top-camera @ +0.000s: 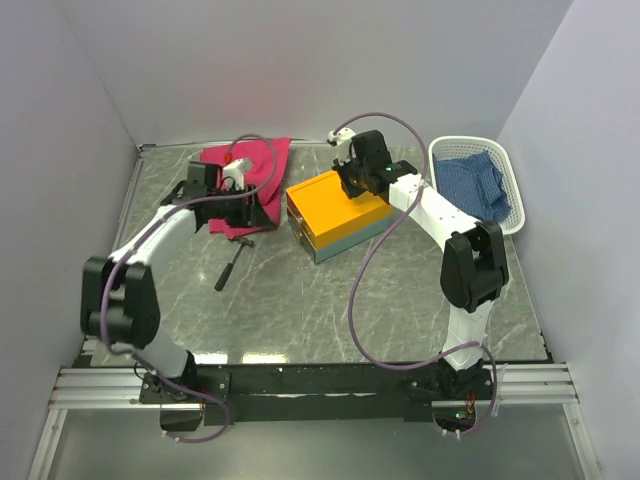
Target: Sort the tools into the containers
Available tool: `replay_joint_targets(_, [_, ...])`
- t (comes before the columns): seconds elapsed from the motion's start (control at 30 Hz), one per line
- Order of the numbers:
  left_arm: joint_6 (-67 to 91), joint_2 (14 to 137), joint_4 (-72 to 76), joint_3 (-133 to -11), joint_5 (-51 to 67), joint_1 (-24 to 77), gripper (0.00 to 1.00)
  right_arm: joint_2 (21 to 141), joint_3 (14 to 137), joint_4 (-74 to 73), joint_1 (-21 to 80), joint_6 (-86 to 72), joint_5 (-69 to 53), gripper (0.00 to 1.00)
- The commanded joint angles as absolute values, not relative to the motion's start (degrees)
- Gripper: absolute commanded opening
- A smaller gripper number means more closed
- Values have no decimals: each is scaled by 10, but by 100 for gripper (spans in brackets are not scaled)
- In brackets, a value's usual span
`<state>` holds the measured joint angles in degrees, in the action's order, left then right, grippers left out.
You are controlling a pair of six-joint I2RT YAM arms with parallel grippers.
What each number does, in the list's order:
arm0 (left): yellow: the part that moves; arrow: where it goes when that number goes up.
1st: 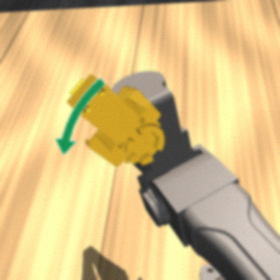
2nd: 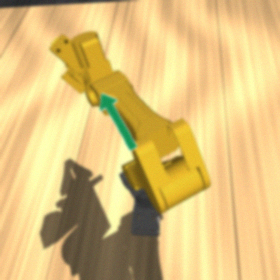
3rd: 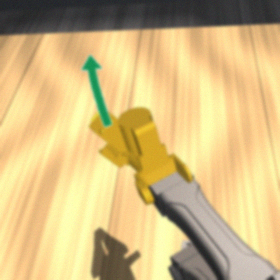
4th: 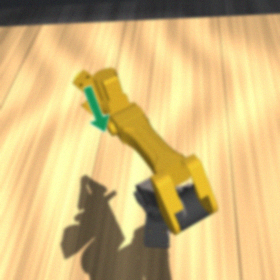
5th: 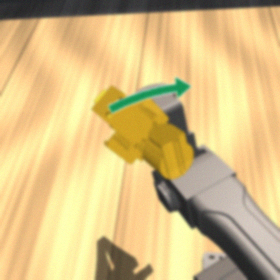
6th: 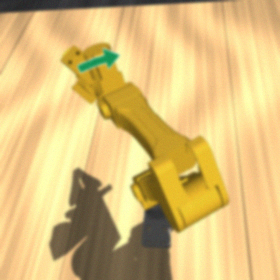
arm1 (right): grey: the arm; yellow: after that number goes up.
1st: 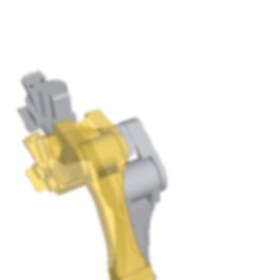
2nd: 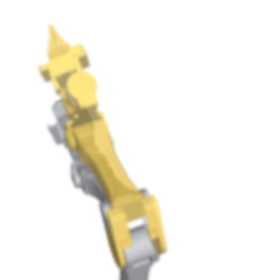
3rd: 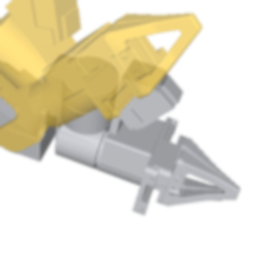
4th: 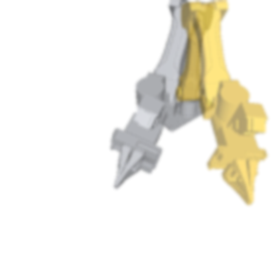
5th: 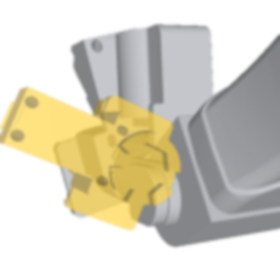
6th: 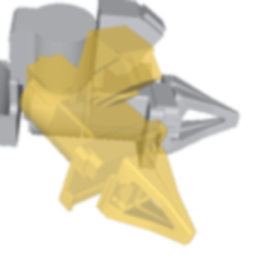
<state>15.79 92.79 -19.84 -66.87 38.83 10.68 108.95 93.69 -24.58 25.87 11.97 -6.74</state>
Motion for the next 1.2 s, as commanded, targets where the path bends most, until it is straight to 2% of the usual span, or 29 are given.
replay_joint_targets(0.0, [19, 888, -336, -629, 239, 107, 50, 1108, 904, -337, 264, 123, -76, 0])
replay_joint_targets(0.13, [-58, 930, -365, -613, 123, 107, 50, 1107, 903, -339, 264, 121, -81, 0])
replay_joint_targets(0.4, [-88, 922, -330, -540, 55, 106, 52, 1110, 904, -342, 265, 120, -85, 0])
replay_joint_targets(0.53, [-91, 924, -330, -540, 60, 106, 51, 1110, 903, -341, 265, 120, -87, 0])
replay_joint_targets(0.7, [-116, 861, -365, -565, 134, 106, 51, 1111, 904, -341, 264, 122, -83, 0])
replay_joint_targets(0.93, [-184, 856, -380, -584, 77, 97, 51, 1116, 912, -344, 265, 123, -83, 0])
replay_joint_targets(1.17, [-203, 921, -359, -575, 53, 91, 51, 1115, 913, -345, 264, 126, -80, 0])
